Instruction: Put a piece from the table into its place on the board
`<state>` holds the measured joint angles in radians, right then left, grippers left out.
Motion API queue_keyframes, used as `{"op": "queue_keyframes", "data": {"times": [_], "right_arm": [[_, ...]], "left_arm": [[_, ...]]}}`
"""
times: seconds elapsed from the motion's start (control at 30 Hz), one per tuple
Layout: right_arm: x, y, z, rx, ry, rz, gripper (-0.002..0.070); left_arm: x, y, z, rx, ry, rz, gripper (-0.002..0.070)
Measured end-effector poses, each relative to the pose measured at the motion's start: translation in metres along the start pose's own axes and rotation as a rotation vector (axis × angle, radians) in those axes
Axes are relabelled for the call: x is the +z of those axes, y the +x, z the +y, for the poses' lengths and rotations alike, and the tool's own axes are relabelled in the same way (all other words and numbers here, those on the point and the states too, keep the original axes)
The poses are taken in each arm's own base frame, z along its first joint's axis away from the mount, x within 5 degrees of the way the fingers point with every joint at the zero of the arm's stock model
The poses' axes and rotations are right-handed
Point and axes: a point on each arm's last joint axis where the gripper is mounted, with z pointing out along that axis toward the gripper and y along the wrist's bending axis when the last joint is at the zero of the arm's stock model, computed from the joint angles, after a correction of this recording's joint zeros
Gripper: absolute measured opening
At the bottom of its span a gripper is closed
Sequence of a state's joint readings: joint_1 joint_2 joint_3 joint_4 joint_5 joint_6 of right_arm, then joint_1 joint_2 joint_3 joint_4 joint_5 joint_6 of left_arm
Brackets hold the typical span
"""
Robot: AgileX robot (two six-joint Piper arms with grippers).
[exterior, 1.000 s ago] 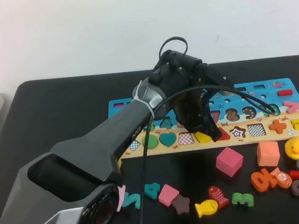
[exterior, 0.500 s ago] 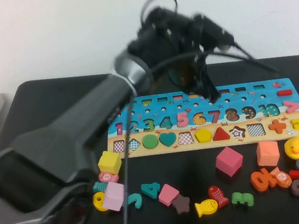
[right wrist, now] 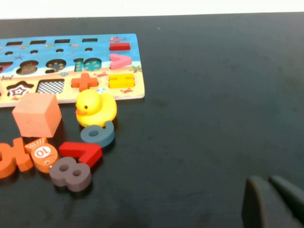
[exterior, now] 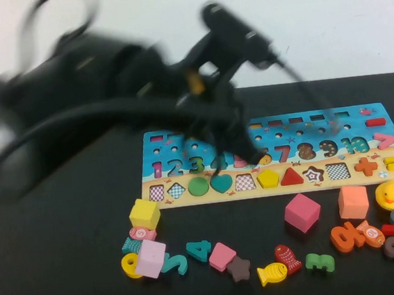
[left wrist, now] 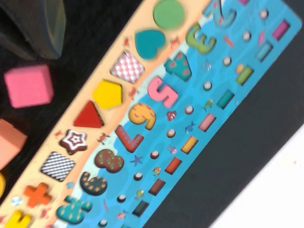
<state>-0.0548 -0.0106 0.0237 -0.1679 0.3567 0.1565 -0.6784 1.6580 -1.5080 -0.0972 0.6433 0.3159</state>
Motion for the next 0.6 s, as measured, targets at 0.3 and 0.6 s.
{"op": "queue_keyframes", "data": {"times": [0.3, 0.6], "right_arm": [[0.000, 0.000, 0.000, 0.000, 0.000, 0.000, 0.0019], [0.000, 0.000, 0.000, 0.000, 0.000, 0.000, 0.0019]], "left_arm": [[-0.087, 0.076, -0.010, -0.073, -0.062, -0.021, -0.0001], [-0.137, 0.128, -0.005, -0.193, -0.170, -0.052, -0.0001]]}}
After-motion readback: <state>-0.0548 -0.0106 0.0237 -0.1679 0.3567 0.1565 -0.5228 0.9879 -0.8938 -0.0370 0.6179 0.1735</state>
